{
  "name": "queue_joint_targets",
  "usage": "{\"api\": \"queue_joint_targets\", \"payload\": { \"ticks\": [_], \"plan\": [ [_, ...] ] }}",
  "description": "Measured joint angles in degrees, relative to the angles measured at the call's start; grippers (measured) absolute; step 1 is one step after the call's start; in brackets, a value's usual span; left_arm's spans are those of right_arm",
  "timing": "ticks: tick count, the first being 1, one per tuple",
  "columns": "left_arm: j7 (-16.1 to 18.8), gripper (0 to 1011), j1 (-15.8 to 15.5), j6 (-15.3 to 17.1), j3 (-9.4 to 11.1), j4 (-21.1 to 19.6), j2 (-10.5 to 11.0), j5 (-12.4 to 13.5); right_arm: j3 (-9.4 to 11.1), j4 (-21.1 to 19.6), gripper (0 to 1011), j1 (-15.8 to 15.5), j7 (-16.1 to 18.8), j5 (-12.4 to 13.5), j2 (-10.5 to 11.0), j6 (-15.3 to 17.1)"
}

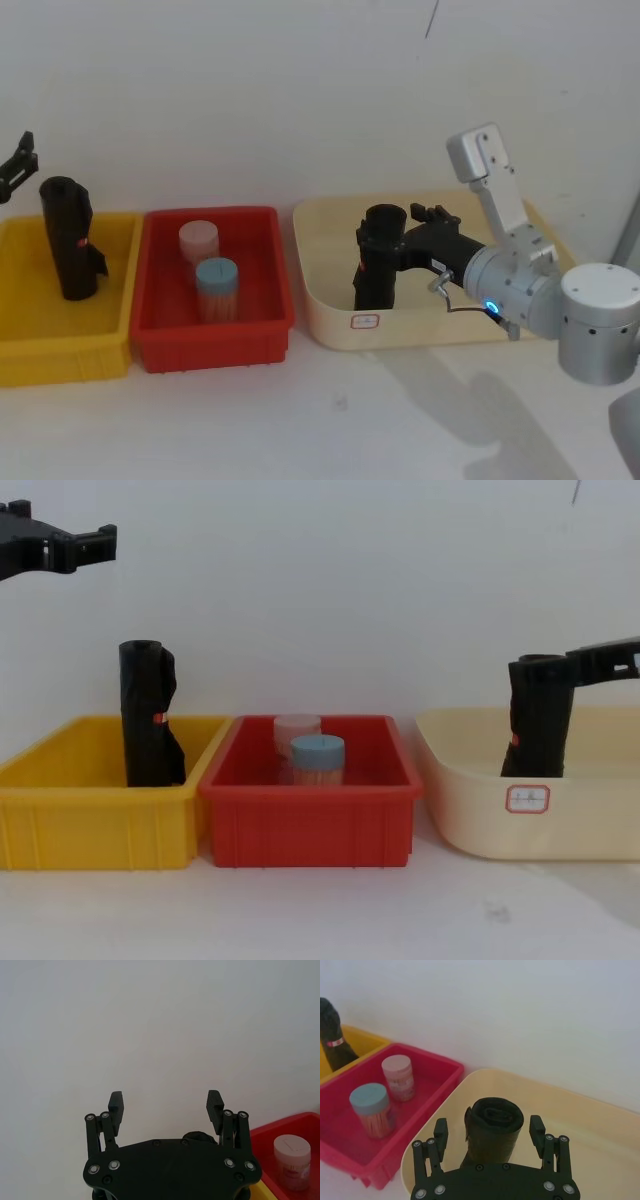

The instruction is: Pick up the garbage bag with the one hand and transfer it to the other hand.

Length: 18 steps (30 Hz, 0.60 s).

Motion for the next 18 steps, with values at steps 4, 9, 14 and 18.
{"api": "queue_joint_targets", "payload": {
  "ticks": [4, 9, 14, 18],
  "plan": [
    [0.26, 1000, 0.15, 0.03, -0.05, -0.13, 0.02, 0.15, -0.51, -1.41, 1001, -0.55, 1.0, -0.17, 1.41, 0.62],
    [0.51, 1000, 0.28, 0.05, -0.11, -0.28, 0.04, 0.29, -1.42, -4.02, 1001, -1.57, 3.19, -0.44, 4.16, 1.41],
    [0.65, 1000, 0.36, 0.07, -0.13, -0.36, 0.06, 0.37, -2.27, -6.54, 1001, -2.38, 5.69, -0.49, 6.76, 2.01],
    [0.73, 1000, 0.4, 0.09, -0.15, -0.42, 0.08, 0.42, -3.27, -9.11, 1002, -2.92, 8.23, -0.4, 9.13, 2.47]
  ]
}}
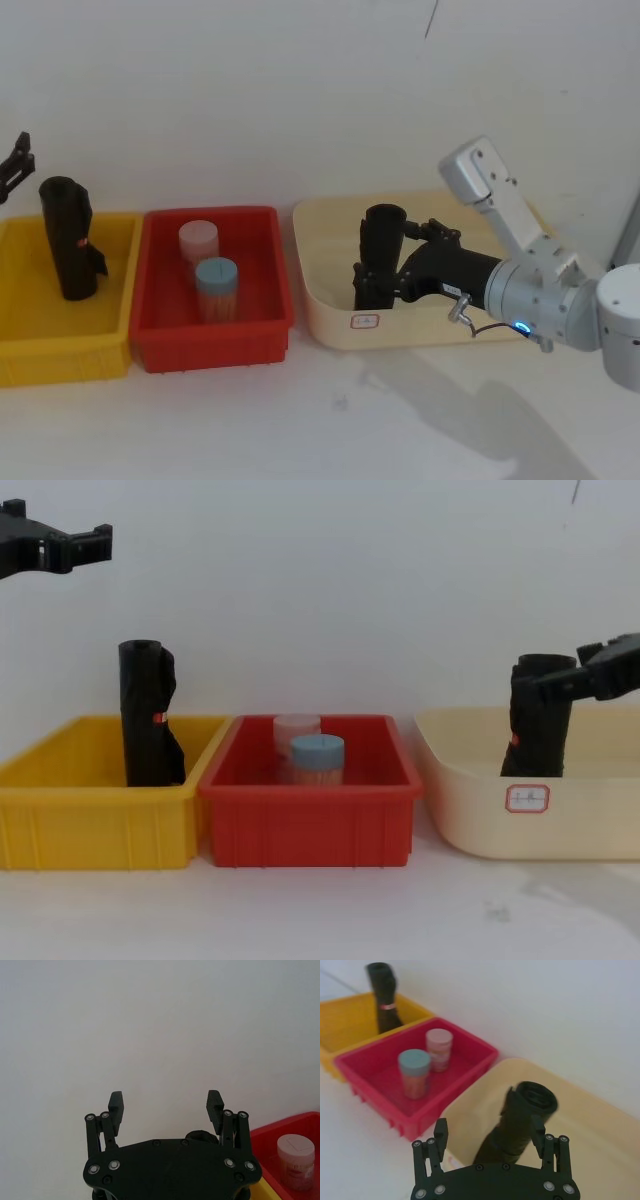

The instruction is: Pick up the garbage bag with the one hand and transfer it to the other hand.

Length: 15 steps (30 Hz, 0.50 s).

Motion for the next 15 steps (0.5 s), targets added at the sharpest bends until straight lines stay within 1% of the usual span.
{"api": "queue_joint_targets", "payload": {
  "ticks": [3, 4, 7, 12, 15],
  "plan": [
    [0.06, 1000, 0.02, 0.01, -0.02, -0.02, 0.01, 0.03, -0.47, -0.97, 1001, -0.03, 1.33, 0.22, 0.8, 0.25],
    [0.08, 1000, 0.02, 0.01, -0.02, -0.02, 0.01, 0.03, -0.91, -1.73, 1002, 0.02, 2.09, 0.39, 1.3, 0.39],
    [0.11, 1000, 0.04, 0.01, -0.04, -0.04, 0.01, 0.05, -1.79, -2.86, 1001, 0.38, 3.61, 0.8, 1.82, 0.77],
    [0.15, 1000, 0.07, 0.01, -0.04, -0.07, 0.01, 0.08, -3.23, -4.12, 1001, 1.3, 5.23, 1.4, 1.8, 1.41],
    [0.17, 1000, 0.08, 0.01, -0.04, -0.09, 0.01, 0.1, -4.39, -4.48, 1002, 2.18, 6.07, 1.82, 1.18, 2.07]
  ]
}}
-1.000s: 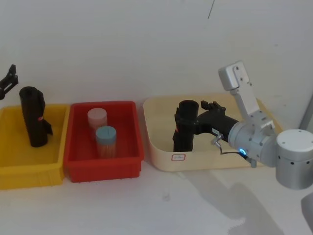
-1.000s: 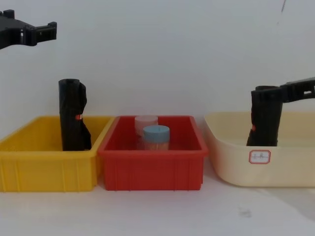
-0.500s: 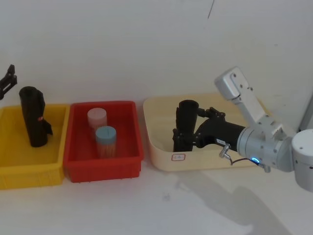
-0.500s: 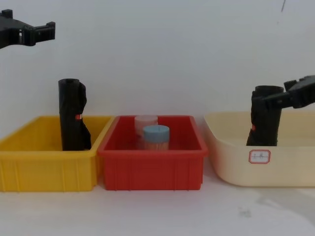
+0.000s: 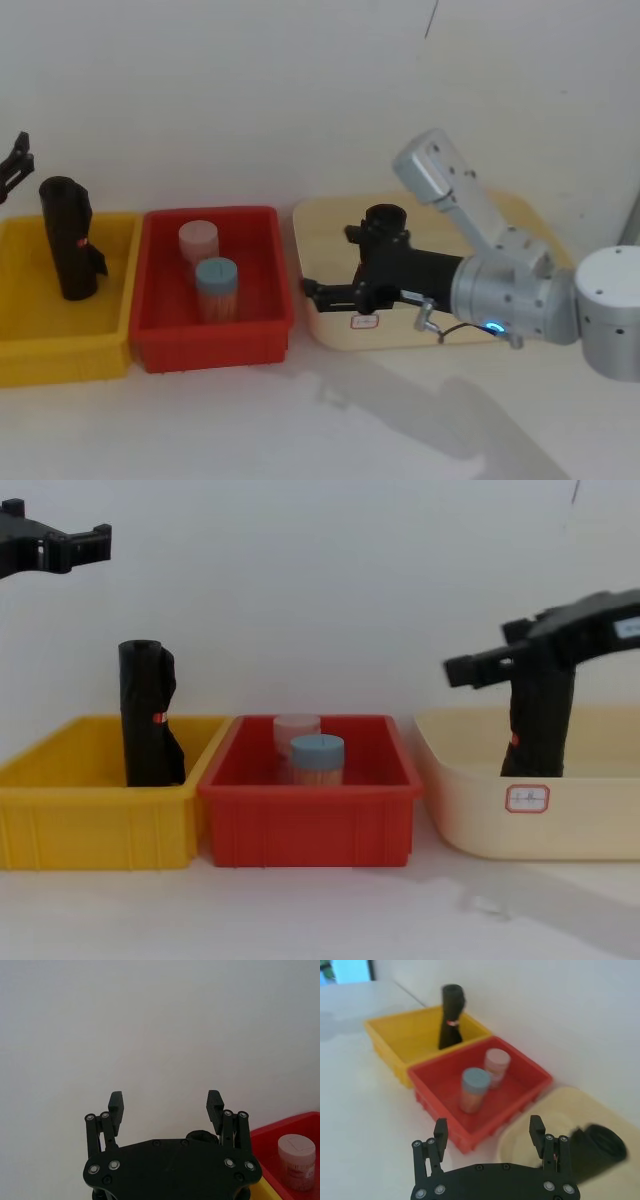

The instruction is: Pick up the garbage bag with the one hand and transfer it to the other hand.

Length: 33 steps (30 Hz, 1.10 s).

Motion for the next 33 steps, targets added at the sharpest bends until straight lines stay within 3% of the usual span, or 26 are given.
{"api": "queue_joint_targets", "payload": {
  "ticks": [16, 33],
  "plan": [
    [0.07, 1000, 0.02, -0.01, 0.0, -0.02, 0.0, 0.03, -6.25, 4.68, 1001, 5.95, 0.42, 0.38, -6.61, 2.65],
    [0.06, 1000, 0.02, -0.01, 0.0, -0.01, 0.0, 0.02, -10.55, 15.8, 1002, 12.43, -4.27, -1.83, -14.13, 2.34]
  ]
}}
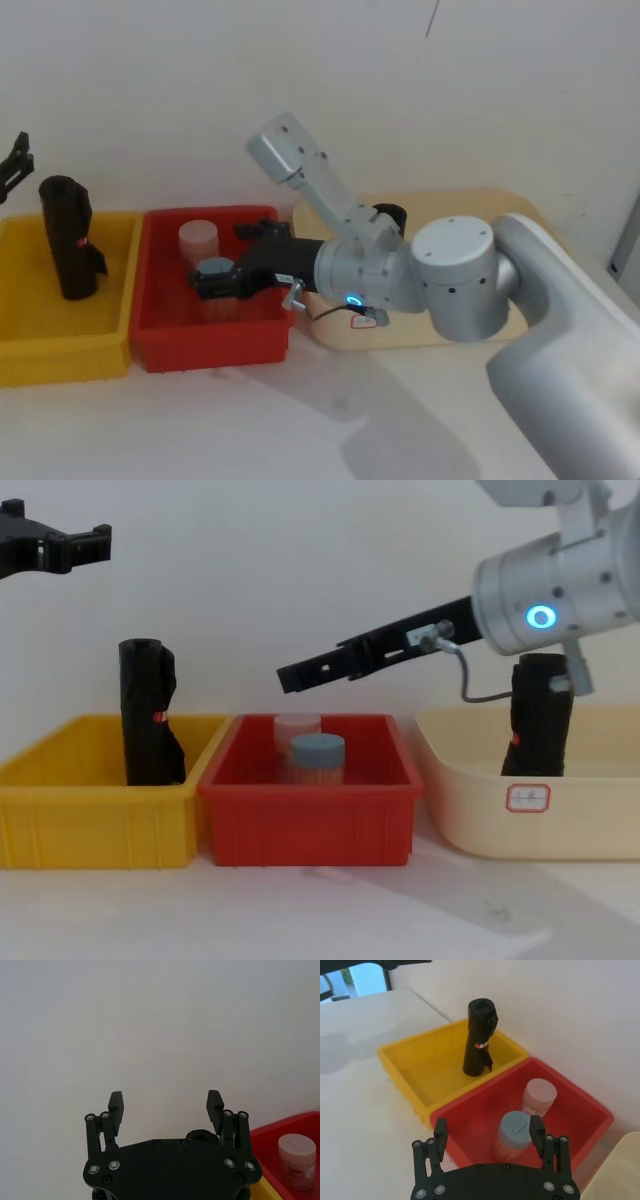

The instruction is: Pick up the garbage bag with the one hand and transfer it to the other hand.

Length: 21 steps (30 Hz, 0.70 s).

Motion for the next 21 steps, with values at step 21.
{"api": "queue_joint_targets", "payload": {
  "ticks": [21],
  "plan": [
    [0.0, 1000, 0.0, 0.0, 0.0, 0.0, 0.0, 0.0, -2.75, 14.56, 1002, 6.28, -1.84, -1.82, -5.78, -2.26]
  ]
}}
